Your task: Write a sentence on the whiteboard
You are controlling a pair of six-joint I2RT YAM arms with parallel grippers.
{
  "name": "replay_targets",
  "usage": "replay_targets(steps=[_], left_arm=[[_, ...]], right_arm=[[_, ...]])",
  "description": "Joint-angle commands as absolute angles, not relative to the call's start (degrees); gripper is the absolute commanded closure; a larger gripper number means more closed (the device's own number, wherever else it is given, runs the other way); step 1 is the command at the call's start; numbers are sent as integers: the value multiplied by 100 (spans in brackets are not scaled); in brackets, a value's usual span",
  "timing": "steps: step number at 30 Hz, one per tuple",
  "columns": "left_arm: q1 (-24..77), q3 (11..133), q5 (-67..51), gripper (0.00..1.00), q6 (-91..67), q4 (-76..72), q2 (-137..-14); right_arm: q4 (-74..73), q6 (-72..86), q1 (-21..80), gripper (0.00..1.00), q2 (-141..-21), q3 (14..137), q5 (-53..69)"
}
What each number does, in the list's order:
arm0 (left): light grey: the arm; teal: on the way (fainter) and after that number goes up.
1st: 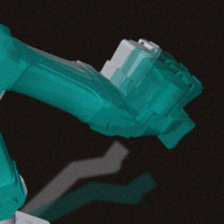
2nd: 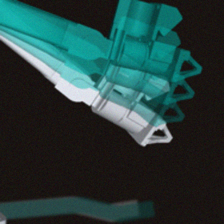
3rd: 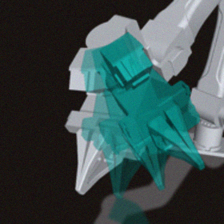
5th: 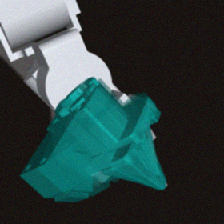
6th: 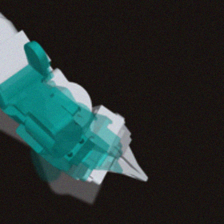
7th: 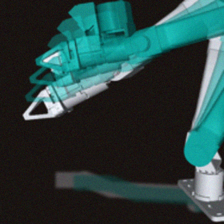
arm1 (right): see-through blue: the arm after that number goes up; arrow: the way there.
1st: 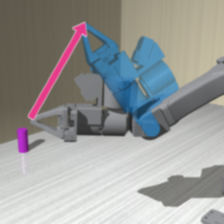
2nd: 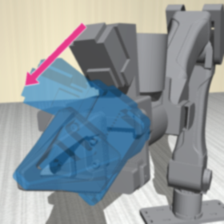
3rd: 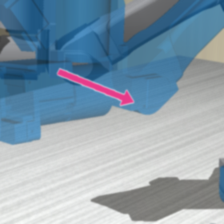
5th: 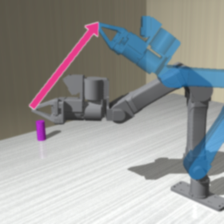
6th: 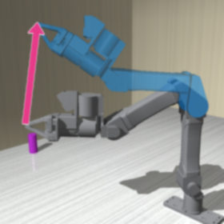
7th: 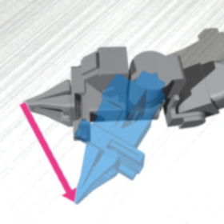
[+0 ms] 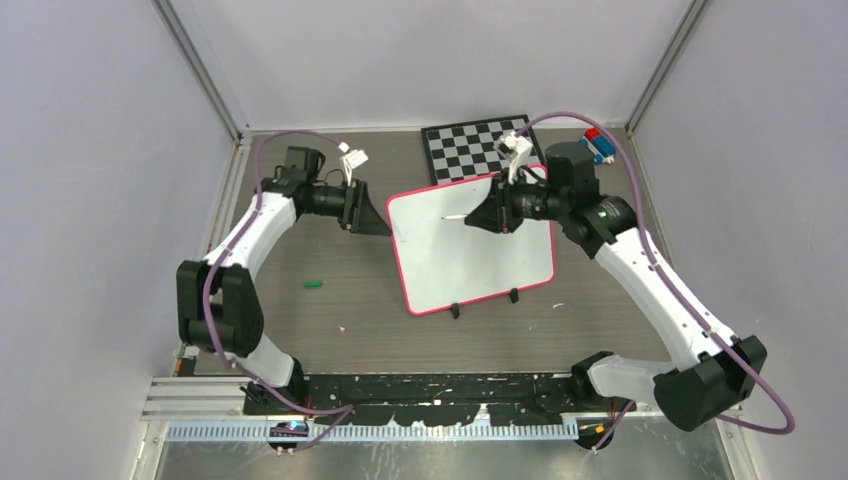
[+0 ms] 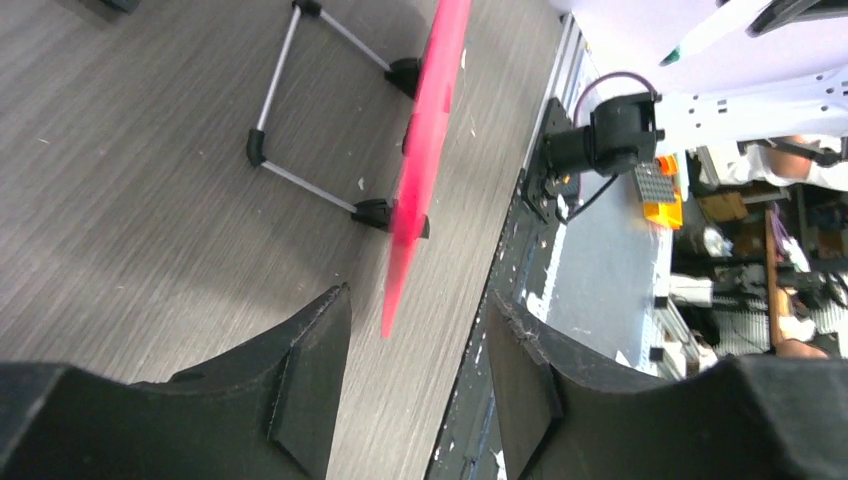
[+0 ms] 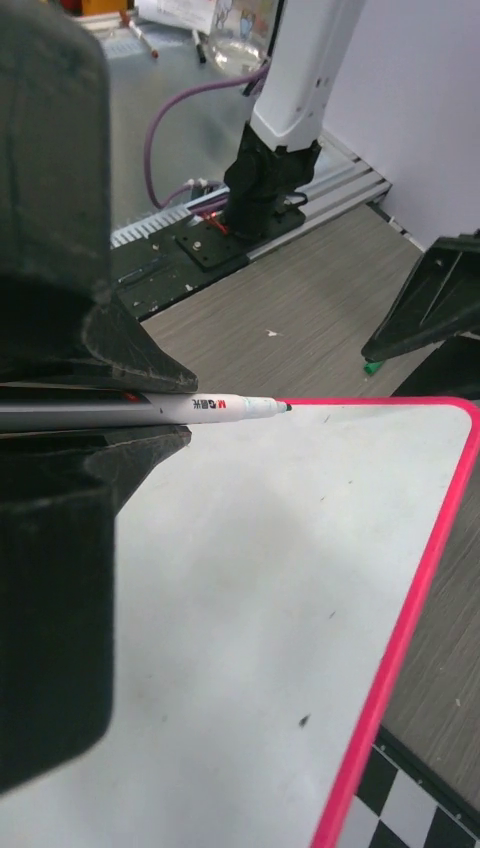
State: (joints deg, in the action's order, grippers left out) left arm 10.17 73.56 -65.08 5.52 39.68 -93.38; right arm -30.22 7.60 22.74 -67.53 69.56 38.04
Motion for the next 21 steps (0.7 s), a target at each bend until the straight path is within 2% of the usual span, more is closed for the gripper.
replay_targets(steps=[1,4,8,15,21], left_arm=[[908,6802,-6570,47,-681,2238,-8541],[906,6475,-6503,47,-1175,1514,-8451],[905,6360,-6391,48,-1223,1330,-8571],[896,6467,-6296,52,-1003,1455,-8739],[907,6497,-6573,59,-1011,1434,-8883]], right_arm=[[-2534,710,3041,100,-7147,7518,3075],[-2695,432,3520,100,-7421,7723,2364],[-2673,402,3829,100,-7615,7814,1799],[-2548,492,3982,100,-7819,7919,1540],[-2450,599,3991,100,-8063,8111,1432]])
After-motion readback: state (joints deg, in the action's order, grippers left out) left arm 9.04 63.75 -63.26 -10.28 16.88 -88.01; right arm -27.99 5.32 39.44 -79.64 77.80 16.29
